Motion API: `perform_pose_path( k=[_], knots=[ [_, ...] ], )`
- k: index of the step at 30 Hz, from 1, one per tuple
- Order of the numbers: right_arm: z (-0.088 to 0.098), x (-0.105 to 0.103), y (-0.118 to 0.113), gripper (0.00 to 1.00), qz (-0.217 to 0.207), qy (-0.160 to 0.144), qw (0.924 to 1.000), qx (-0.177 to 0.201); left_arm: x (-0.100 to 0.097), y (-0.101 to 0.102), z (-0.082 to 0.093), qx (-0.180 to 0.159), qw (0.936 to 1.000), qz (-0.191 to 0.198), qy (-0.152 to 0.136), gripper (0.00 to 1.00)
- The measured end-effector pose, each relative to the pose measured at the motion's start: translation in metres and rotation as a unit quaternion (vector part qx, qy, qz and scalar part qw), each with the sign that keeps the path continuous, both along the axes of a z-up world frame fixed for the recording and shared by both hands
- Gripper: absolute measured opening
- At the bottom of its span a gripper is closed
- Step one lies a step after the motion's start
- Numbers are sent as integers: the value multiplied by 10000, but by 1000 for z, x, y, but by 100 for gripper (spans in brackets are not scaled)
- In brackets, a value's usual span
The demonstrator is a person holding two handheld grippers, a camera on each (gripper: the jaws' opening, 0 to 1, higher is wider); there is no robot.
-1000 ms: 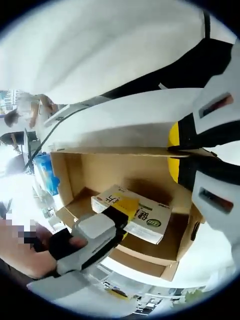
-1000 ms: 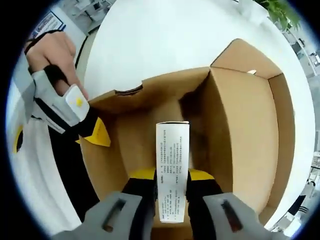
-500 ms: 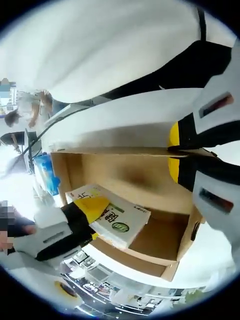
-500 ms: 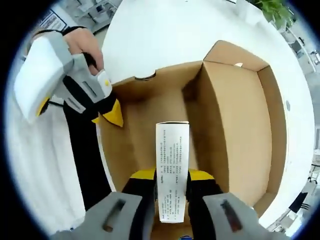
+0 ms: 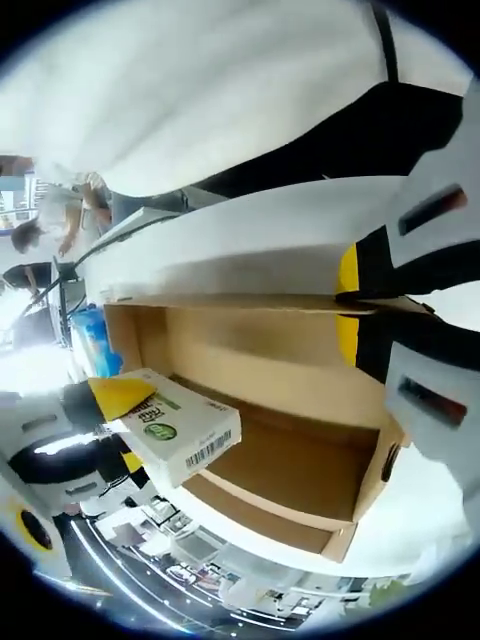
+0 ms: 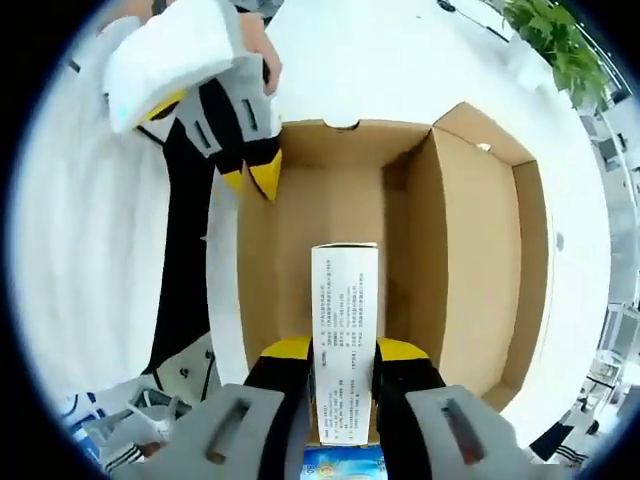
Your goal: Operate the shoe box by opening the lid, removing the specified soft item, and placing it in the target area until the item is outside and the box remains undamaged.
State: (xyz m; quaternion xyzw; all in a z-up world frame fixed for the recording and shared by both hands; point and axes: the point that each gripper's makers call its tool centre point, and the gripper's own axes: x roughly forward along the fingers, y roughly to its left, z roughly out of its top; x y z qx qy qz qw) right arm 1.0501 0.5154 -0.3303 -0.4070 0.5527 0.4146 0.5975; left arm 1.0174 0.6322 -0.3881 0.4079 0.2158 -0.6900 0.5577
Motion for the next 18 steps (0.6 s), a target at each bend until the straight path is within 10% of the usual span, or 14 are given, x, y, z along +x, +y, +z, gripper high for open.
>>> perform_pose_path(
  k=[18],
  knots=[
    [18, -22, -24, 20, -79, -108, 9999, -70, -1, 0, 1, 62, 10000, -1, 63, 3]
  ],
)
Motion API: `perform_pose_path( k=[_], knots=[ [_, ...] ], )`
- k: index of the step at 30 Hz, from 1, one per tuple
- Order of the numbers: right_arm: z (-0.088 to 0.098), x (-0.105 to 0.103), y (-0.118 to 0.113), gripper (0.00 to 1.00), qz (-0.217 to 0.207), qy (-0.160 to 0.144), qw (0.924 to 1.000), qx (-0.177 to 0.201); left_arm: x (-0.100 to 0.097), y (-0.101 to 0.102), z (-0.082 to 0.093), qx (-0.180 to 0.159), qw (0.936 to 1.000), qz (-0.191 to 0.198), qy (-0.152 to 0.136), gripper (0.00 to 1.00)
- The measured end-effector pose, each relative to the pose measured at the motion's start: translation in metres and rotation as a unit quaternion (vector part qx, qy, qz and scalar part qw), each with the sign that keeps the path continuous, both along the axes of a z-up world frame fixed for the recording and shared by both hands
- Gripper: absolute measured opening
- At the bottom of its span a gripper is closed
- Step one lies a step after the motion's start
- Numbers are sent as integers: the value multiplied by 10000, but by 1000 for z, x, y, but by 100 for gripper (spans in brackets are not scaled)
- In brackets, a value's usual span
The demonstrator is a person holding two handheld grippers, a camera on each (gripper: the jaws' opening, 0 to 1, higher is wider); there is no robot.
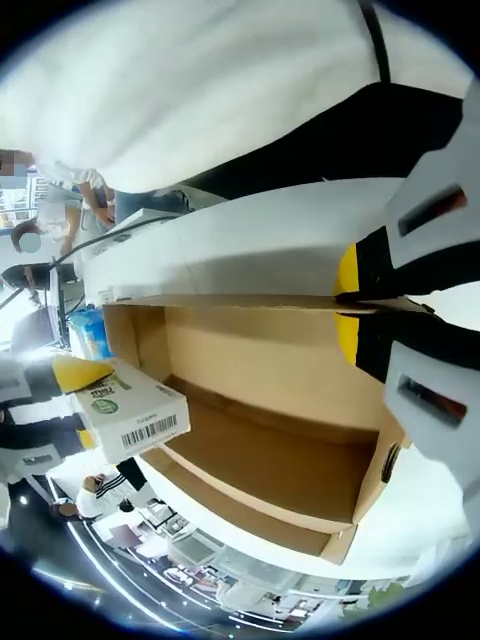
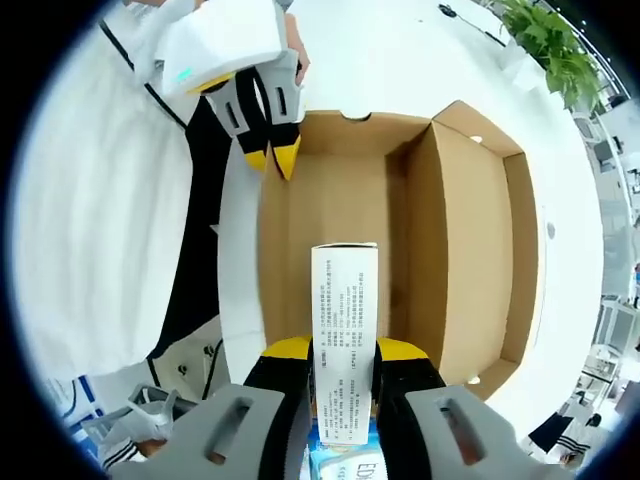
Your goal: Operate the shoe box by opening the lid, removing the specified soft item, and placing it in the target area until the item is outside and the box remains undamaged.
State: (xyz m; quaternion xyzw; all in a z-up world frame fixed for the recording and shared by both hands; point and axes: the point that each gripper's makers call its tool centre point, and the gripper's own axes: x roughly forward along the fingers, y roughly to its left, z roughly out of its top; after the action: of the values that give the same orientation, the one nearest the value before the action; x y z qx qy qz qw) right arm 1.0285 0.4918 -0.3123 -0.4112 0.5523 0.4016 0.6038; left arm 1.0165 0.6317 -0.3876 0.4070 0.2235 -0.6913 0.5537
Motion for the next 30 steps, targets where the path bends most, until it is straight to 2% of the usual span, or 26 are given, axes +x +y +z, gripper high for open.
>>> perform_pose_path(
  k=[2, 4, 7, 11, 23, 29, 30],
  knots=[
    [0, 0, -2, 20, 25, -75, 10000, -10, 0, 0, 0, -7, 10000, -1, -10, 3],
    [6, 1, -5, 20, 175, -344, 9992, -131, 0, 0, 0, -12, 10000, 1, -23, 3],
    [9, 2, -2, 20, -1, -523, 9986, 4, 0, 0, 0, -18, 10000, 6, -37, 3],
    [10, -2, 2, 20, -88, -583, 9982, 147, 0, 0, 0, -28, 10000, 7, -54, 3],
    [19, -2, -4, 20, -287, -896, 9954, 170, 1, -1, 0, -31, 10000, 23, -48, 4],
    [19, -7, -3, 20, -81, -993, 9947, 237, 1, -2, 0, -40, 10000, 14, -48, 3],
    [21, -6, -5, 20, -26, -1091, 9938, 208, 1, -2, 0, -29, 10000, 19, -43, 3]
  ],
)
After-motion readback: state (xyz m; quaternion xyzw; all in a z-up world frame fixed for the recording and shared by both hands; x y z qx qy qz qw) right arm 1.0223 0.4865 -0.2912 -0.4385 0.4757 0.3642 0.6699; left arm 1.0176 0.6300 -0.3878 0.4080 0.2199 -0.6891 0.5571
